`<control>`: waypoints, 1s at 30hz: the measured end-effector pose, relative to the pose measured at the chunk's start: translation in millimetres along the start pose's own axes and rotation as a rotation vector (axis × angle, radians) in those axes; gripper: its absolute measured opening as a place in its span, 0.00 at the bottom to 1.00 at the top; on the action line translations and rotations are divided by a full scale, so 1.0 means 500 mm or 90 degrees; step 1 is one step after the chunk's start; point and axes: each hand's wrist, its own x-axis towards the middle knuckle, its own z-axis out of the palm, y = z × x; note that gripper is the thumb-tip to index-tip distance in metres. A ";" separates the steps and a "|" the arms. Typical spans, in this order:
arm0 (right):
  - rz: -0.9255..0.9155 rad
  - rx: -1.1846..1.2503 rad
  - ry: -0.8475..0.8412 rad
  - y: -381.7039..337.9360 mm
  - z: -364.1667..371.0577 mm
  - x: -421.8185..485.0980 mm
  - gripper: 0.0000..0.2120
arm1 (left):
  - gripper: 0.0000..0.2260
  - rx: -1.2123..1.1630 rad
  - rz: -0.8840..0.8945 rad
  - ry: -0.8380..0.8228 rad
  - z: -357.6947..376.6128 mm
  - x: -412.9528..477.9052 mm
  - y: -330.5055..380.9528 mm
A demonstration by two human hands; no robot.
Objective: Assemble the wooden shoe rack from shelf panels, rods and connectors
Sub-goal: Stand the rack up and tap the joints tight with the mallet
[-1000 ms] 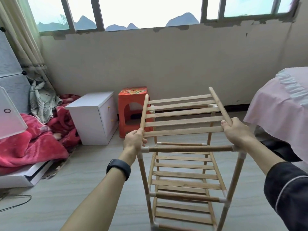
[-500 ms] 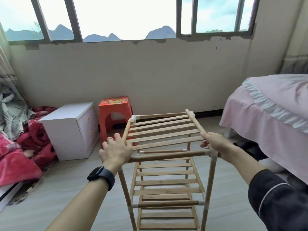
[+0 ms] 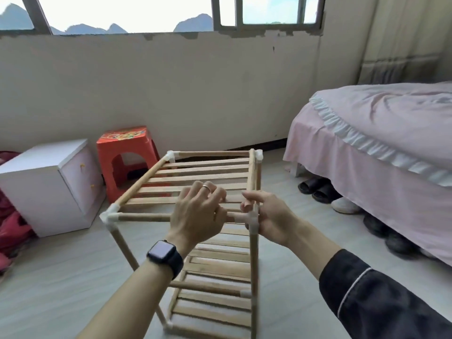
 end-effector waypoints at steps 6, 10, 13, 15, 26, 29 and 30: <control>0.008 0.002 -0.072 0.019 0.076 -0.003 0.17 | 0.19 0.058 -0.204 -0.004 -0.044 -0.052 -0.078; -0.005 0.049 -0.031 0.039 0.123 0.025 0.21 | 0.21 -0.177 -0.665 0.035 -0.057 -0.063 -0.021; -0.006 0.062 -0.006 0.055 0.154 0.043 0.15 | 0.29 -0.529 -1.016 0.009 -0.064 -0.054 0.042; 0.003 0.063 0.018 0.067 0.170 0.049 0.12 | 0.29 -0.735 -1.013 -0.005 -0.061 -0.054 0.067; -0.034 0.041 0.121 0.061 0.188 0.072 0.11 | 0.30 -0.947 -0.768 -0.209 -0.076 -0.084 -0.038; -0.035 0.038 0.111 0.064 0.201 0.077 0.09 | 0.26 -0.957 -0.756 -0.228 -0.080 -0.093 -0.067; -0.035 0.037 0.106 0.066 0.208 0.079 0.08 | 0.25 -0.959 -0.758 -0.231 -0.083 -0.097 -0.077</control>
